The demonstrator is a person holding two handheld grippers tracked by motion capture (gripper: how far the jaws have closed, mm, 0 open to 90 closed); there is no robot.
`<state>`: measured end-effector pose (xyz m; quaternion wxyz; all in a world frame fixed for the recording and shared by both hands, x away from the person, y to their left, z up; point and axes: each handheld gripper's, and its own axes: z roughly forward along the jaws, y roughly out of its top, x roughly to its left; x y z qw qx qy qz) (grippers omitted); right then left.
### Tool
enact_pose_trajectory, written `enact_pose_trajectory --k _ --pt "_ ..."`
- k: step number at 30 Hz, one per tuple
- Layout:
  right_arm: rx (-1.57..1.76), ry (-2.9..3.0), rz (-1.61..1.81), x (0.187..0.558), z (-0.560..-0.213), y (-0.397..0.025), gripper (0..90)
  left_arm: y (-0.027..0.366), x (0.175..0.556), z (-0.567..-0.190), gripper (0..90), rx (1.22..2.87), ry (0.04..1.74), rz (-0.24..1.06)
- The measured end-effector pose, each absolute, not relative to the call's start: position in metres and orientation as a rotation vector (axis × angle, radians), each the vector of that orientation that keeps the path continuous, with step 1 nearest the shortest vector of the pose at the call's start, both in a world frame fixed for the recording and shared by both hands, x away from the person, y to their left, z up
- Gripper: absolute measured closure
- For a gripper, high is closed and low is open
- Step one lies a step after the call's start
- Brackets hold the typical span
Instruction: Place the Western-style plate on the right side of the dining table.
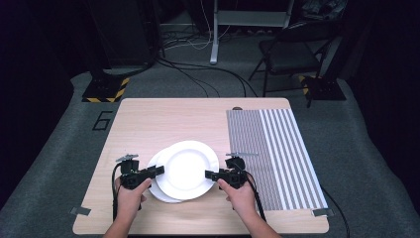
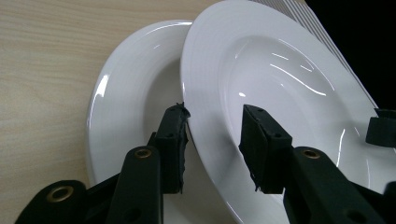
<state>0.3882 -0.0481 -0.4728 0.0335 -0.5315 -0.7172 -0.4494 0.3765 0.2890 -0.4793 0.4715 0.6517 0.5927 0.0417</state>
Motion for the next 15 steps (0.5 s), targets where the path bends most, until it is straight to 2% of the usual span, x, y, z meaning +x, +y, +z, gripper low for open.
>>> enact_pose_trajectory --k 15 --pt "-1.634 -2.237 -1.331 0.3808 -0.4709 -0.0458 50.0 0.2872 0.3755 -0.4768 61.2 1.617 1.445 0.109"
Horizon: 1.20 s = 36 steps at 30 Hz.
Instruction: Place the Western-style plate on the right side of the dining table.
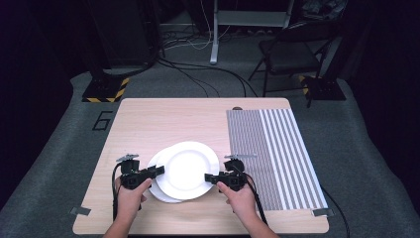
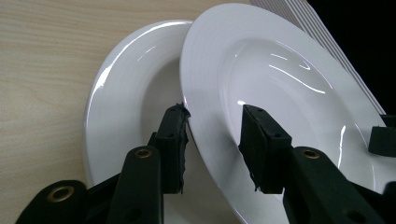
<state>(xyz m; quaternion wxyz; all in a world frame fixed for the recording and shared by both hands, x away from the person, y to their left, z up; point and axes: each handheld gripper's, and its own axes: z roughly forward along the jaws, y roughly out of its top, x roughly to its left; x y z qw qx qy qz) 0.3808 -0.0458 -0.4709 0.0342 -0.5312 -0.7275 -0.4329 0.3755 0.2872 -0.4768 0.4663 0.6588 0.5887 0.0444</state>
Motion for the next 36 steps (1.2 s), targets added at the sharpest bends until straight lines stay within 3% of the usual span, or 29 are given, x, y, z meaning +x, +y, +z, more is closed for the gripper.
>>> enact_pose_trajectory --k 36 --pt "-1.683 -2.255 -1.415 0.376 -0.463 -0.064 53.0 0.27 0.381 -0.467 61.9 1.649 1.366 0.116"
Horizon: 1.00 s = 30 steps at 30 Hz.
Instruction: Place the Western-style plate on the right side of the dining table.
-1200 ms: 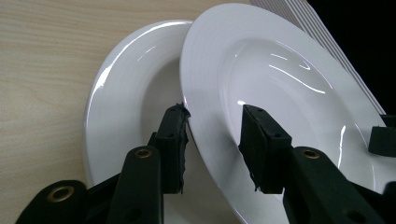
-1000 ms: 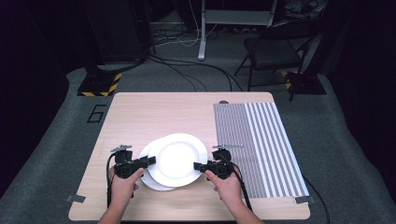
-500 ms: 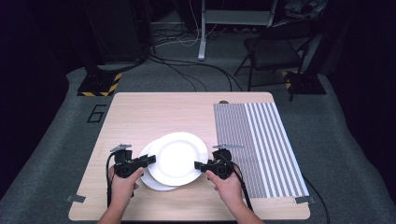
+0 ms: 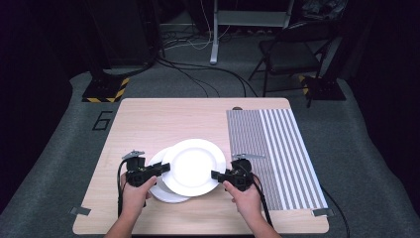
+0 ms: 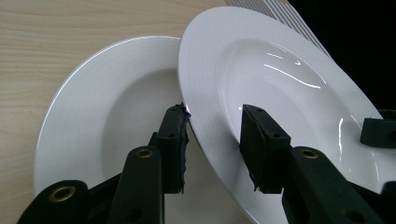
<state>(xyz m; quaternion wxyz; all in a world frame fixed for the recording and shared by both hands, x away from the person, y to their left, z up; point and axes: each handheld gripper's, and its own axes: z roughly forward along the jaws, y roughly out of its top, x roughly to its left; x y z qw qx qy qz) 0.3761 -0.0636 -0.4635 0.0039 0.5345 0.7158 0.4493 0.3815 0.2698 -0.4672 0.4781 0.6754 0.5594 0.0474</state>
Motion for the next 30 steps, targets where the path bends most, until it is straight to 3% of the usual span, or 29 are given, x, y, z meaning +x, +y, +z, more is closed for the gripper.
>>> enact_pose_trajectory --k 30 --pt "1.751 2.064 1.401 0.353 -0.459 -0.108 53.3 0.222 0.404 -0.46 62.2 1.735 1.232 0.059"
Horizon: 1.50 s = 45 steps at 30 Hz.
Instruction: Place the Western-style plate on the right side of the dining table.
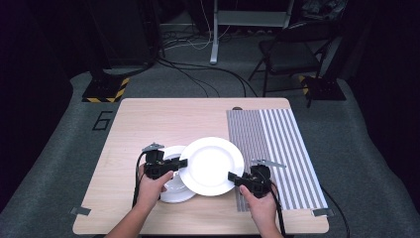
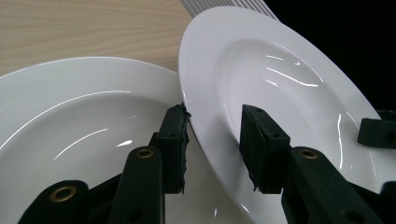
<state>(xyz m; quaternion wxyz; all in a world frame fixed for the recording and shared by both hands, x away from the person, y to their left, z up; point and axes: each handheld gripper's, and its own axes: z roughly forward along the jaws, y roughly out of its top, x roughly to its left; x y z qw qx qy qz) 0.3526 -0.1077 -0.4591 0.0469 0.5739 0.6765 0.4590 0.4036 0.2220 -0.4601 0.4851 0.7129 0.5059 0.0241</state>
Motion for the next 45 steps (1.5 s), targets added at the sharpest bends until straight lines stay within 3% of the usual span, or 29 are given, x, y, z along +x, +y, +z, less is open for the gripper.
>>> enact_pose_trajectory --k 45 --pt "1.954 1.713 1.286 0.298 -0.461 -0.186 53.8 0.118 0.42 -0.458 62.5 1.858 0.98 -0.069"
